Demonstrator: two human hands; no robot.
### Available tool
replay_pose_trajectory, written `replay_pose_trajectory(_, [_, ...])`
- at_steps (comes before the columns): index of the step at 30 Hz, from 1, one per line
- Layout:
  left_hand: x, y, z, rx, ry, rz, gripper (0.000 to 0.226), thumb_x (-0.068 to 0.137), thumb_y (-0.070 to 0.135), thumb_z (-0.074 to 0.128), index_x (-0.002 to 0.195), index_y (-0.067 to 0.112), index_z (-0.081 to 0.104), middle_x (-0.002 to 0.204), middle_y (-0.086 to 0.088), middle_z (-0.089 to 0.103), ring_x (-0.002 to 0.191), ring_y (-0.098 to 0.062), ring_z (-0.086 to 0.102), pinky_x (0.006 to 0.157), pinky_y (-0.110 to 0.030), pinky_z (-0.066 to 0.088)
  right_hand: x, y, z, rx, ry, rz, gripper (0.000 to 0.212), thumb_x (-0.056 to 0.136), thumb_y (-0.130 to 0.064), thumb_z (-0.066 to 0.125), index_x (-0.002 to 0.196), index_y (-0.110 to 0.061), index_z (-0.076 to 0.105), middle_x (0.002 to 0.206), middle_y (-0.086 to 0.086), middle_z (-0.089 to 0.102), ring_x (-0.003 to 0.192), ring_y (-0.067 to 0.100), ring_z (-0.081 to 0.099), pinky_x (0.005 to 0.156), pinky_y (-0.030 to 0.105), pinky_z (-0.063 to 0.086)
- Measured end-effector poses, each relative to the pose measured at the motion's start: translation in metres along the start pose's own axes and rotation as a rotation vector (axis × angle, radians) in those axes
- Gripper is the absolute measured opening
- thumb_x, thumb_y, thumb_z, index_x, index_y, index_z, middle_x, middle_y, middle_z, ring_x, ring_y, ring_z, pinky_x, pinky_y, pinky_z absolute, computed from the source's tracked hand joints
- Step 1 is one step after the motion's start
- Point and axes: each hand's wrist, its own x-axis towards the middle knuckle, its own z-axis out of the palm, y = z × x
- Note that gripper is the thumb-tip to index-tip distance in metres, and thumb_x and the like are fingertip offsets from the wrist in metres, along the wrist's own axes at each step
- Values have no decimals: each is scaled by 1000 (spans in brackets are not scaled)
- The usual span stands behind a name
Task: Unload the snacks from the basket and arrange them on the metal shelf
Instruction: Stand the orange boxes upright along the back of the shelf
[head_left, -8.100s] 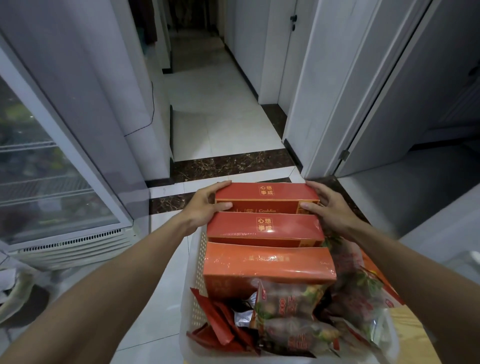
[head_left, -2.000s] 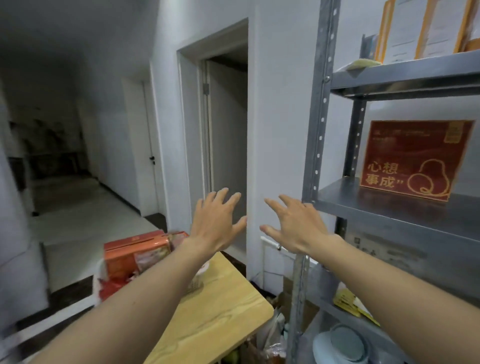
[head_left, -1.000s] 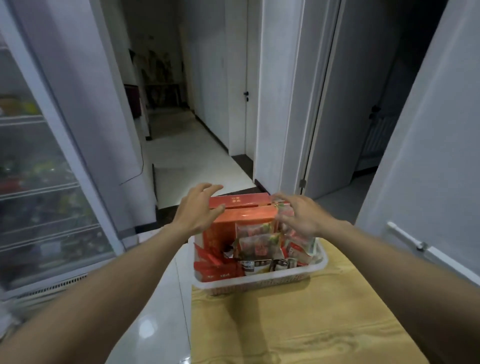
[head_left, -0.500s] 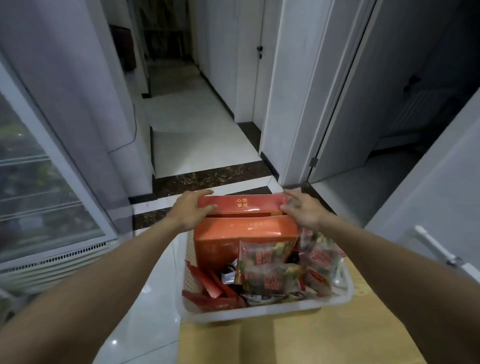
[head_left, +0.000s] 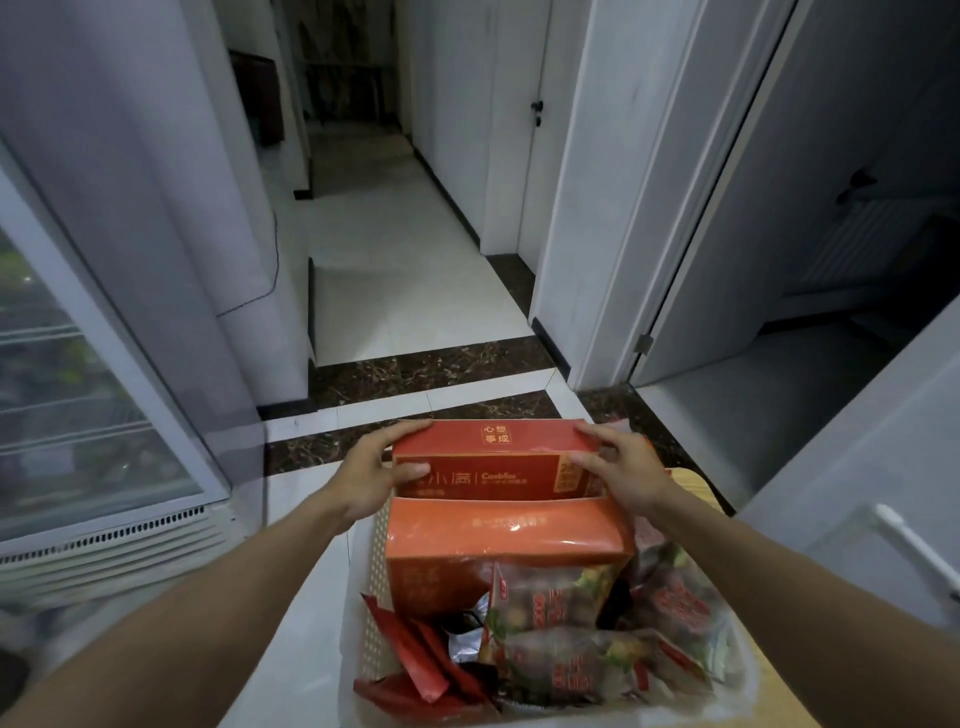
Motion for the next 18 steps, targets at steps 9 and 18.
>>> replay_pose_trajectory(9, [0,63,-24,-77,103,179,34,92,15,62,122,30,62,125,-5,53,108,-24,60,71,-32,59,-3,-24,-23,137,-64,-151,89,88,-12,70,154,-39,17,139,-7,46,120,10,50,70,18,53])
replay_pose_trajectory(18, [-40,170,-46,-10,296,366,33,94,30,59,126,30,56,123,-8,61,96,-13,67,62,-15,53,-42,-91,-40,233,-30,-382,81,91,-18,67,153,-43,20,125,-23,56,101,-9,63,73,18,56])
